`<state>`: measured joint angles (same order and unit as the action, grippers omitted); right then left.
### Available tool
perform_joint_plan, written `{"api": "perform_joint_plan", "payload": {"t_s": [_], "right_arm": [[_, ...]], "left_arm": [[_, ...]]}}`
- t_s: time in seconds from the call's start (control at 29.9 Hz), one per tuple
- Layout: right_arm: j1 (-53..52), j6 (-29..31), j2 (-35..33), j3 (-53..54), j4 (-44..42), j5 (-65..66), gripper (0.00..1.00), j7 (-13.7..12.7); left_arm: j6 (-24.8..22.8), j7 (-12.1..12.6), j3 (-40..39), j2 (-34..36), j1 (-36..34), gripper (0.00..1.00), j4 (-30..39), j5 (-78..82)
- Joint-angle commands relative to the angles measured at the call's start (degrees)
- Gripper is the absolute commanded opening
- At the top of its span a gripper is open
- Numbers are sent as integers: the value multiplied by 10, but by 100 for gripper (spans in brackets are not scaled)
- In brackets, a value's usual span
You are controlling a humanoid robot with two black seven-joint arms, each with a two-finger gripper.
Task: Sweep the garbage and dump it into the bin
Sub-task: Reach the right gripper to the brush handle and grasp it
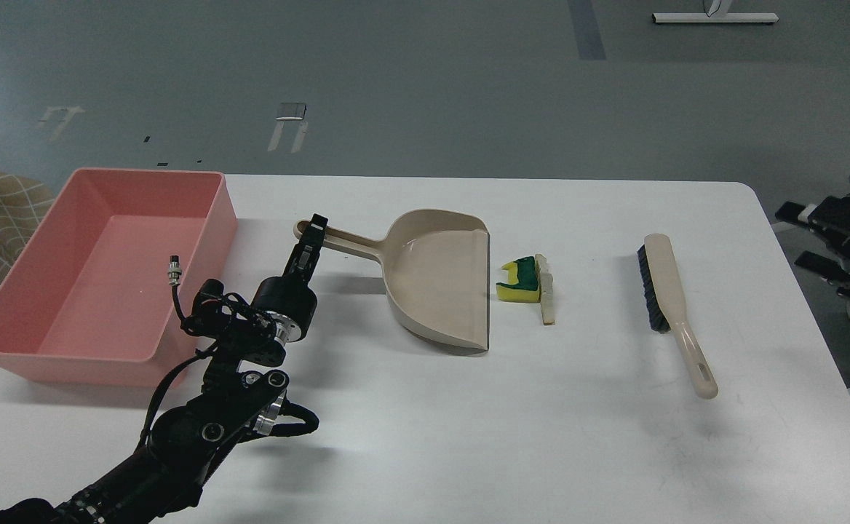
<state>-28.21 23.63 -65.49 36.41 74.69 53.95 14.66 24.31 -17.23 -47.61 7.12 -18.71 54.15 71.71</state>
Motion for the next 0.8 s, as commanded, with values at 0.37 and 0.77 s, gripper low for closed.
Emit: {"api": "perform_joint_plan", "payload": {"t_s": [0.37,0.77], "right_arm": [[16,-10,73,-38,33,187,100,-42],[17,-10,94,-42,65,237,77,-58]], "left_arm": [[0,-1,0,-1,0,0,0,0],[-1,-3,0,-1,0,0,1,-1]]}}
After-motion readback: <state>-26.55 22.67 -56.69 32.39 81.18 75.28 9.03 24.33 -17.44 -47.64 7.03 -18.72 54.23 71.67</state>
